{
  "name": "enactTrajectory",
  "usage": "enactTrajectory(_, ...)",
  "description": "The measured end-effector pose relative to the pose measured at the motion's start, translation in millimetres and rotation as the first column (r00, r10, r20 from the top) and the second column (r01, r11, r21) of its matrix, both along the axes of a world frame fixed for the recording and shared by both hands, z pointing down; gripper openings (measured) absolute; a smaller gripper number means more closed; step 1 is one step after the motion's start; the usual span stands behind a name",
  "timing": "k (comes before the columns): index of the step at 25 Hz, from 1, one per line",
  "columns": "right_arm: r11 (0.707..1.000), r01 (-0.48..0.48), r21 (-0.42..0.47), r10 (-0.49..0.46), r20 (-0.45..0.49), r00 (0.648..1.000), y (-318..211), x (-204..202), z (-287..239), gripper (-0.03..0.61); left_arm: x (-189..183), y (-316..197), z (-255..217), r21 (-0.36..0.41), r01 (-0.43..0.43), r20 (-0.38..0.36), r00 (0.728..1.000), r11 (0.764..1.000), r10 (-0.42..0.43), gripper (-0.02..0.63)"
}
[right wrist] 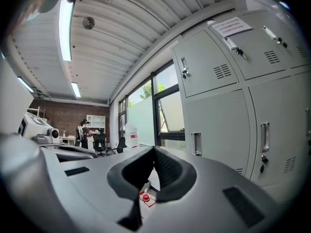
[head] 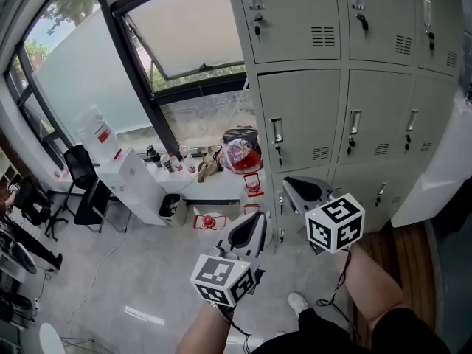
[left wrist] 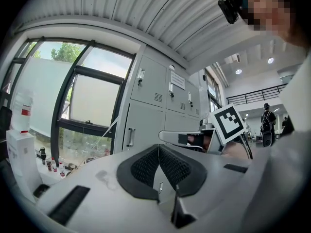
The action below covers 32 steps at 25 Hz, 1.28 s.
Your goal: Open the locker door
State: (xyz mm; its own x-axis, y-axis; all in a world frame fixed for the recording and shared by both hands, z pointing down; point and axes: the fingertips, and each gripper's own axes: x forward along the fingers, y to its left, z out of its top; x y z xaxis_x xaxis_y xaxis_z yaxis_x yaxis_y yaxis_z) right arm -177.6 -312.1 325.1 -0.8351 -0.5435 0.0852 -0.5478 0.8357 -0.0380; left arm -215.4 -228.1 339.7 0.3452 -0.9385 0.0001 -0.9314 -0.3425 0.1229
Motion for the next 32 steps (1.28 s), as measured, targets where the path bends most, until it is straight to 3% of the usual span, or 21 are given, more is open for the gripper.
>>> enactTrajectory(7, 1.0, -0.01, -0.021, 0.01, 0.0, 1.0, -73, -22, 17, 0.054, -14, -53, 9, 0.001, 0.016, 0.004, 1.0, 1.0, -0.016, 0.017)
enactTrajectory(14, 0.997, -0.041, -0.061, 0.041, -0.006, 0.999, -136, -42, 43, 0.109, -26, -88, 26, -0.006, 0.024, -0.003, 1.0, 1.0, -0.024, 0.017)
enactTrajectory(20, 0.992, -0.12, -0.029, 0.119, -0.031, 0.992, -183, -55, 55, 0.181, -37, -111, 41, 0.001, 0.037, 0.009, 0.999, 0.999, -0.037, 0.017)
enactTrajectory(32, 0.964, -0.245, 0.1, 0.252, -0.065, 0.966, -226, -84, 57, 0.225, -59, -127, 62, -0.033, 0.082, -0.002, 0.997, 0.996, -0.082, 0.017)
